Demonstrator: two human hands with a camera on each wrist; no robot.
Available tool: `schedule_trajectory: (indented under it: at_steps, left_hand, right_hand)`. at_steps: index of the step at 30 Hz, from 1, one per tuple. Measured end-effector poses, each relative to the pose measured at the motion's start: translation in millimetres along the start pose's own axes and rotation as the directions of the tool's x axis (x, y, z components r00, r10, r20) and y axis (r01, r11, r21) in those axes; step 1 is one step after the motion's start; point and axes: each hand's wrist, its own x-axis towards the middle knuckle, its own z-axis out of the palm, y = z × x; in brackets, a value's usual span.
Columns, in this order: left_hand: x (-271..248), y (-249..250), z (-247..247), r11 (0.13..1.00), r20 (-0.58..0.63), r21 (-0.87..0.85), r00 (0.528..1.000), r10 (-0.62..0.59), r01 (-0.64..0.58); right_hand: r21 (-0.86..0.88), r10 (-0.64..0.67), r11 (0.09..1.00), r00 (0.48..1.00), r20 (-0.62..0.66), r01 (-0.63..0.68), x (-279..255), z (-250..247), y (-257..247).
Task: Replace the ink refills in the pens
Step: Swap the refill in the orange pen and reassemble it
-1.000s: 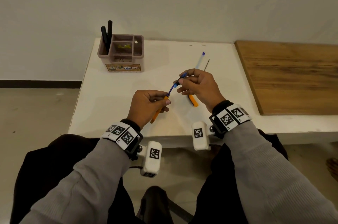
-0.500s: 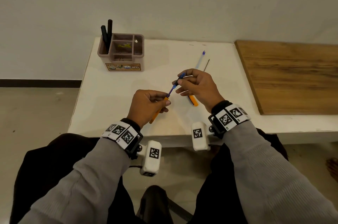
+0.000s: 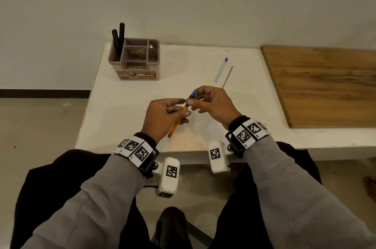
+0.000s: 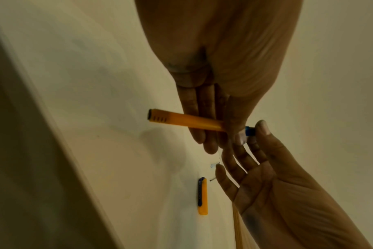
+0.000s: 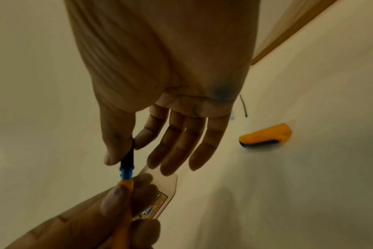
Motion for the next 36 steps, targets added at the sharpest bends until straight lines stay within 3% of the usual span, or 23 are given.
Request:
schedule_trajectory:
  at_steps: [6,9,11,15,18,22,25,29,33,36]
  left_hand:
    - [0.4,1.2,0.8,1.0,-0.001,-0.029,1.0,0.008,-0.008]
    - [0.5,1.3,1.4,0.999,0.012,-0.042,1.0,0.001,-0.001]
    - [0.0,1.3,2.1,0.999,0.032,-0.045,0.999,0.009,-0.008]
    - [-0.6,2.5,2.2,0.999,0.042,-0.042,0.999,0.032,-0.03]
    - [-0.9,3.3,2.5,0.997,0.056,-0.049,0.997,0.055,-0.052]
    - [-0.1,3.5,3.1,0.996,0.045,-0.071,0.997,0.057,-0.054]
    - [-0.7,3.7,2.7,0.994,0.036,-0.095,0.998,0.055,-0.051]
    - [-0.4,4.7,3.5,0.992,0.036,-0.112,0.998,0.057,-0.052]
    - [-1.4,4.7,5.4,0.996,0.041,-0.078,0.998,0.056,-0.053]
    - [-1.5,2.9,8.5,0.998,0.02,-0.038,0.998,0.057,-0.057]
  right_hand:
    - [0.134,-0.013,0.991,0.998,0.061,0.005,0.5,-5.9,0.6]
    - [0.225,0.005,0.974,1.0,-0.003,-0.005,1.0,-6.4,3.7]
    - [0.204,0.027,0.979,0.998,-0.049,-0.016,1.3,-3.2,6.7]
    - [0.208,-0.004,0.978,1.0,0.012,0.001,0.7,0.1,6.3]
    - [0.193,0.003,0.981,0.997,-0.08,0.012,1.9,0.7,4.7]
    - [0.211,-0.009,0.978,1.0,0.011,0.006,0.5,-1.6,2.9]
    - [0.206,-0.022,0.978,0.996,-0.091,0.041,2.1,-2.5,0.0]
    - [0.242,-0.053,0.969,0.997,0.049,0.04,2.4,-5.9,1.1]
    - [0.255,-0.026,0.966,0.996,-0.083,0.047,1.7,-3.8,-1.5]
    - [0.274,0.007,0.962,1.0,0.011,-0.01,1.0,-7.1,-0.5]
